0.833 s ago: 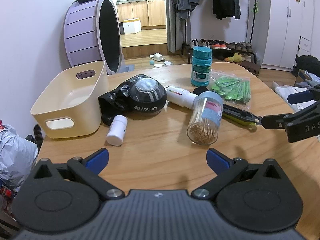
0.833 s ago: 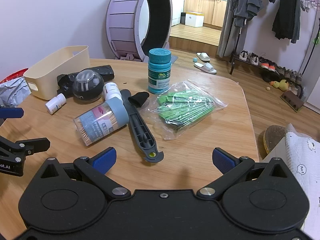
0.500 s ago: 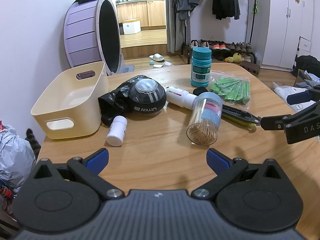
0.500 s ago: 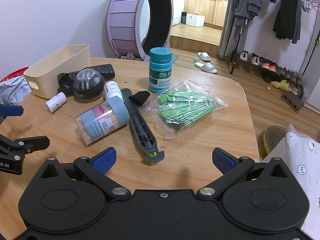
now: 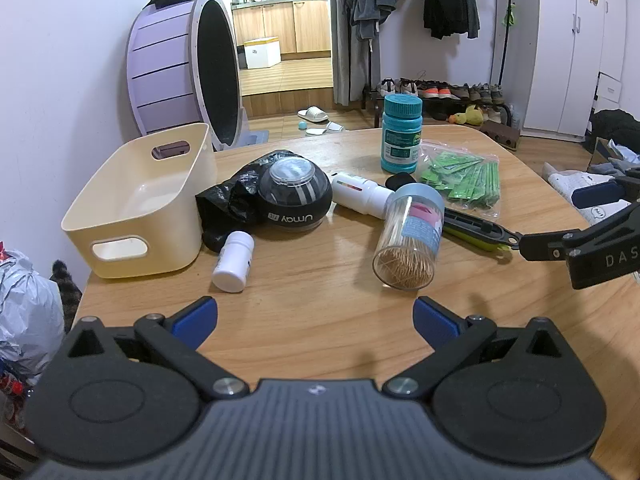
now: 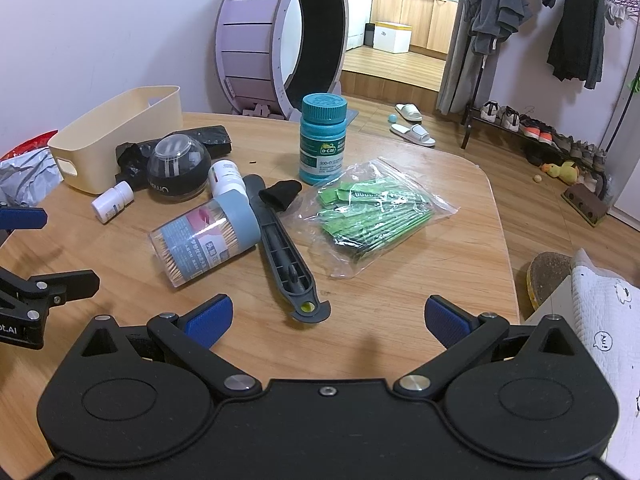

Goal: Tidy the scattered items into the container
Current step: 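Move the right gripper toward the teal-capped pill bottle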

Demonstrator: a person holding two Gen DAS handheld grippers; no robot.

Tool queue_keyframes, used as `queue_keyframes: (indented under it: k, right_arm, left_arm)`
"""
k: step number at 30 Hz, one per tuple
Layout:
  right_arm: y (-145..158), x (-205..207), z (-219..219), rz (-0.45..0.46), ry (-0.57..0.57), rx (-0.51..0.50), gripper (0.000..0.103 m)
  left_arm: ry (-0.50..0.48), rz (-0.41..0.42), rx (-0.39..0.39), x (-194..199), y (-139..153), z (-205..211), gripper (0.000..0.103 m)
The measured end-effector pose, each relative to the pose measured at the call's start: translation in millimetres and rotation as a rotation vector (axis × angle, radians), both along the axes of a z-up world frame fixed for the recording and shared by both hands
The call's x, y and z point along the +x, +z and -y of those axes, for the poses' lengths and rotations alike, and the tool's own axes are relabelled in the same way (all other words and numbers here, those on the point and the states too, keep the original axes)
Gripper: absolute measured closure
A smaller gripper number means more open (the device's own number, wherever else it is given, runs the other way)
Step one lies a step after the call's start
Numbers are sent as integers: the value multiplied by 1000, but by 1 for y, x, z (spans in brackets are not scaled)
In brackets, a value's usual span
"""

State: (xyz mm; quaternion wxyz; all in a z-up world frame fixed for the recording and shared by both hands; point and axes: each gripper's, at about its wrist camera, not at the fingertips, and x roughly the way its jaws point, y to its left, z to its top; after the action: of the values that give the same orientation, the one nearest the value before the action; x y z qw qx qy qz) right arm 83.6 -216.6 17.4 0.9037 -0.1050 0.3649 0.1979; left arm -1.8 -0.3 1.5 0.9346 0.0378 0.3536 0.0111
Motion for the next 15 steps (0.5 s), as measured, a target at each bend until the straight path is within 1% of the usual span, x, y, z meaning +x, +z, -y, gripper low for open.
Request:
queue_keyframes:
  k: [15]
  right_arm:
    - [-1, 0, -2, -1, 5, -6, 0]
  left_arm:
    - [-2, 6, -4, -1, 2, 0, 0]
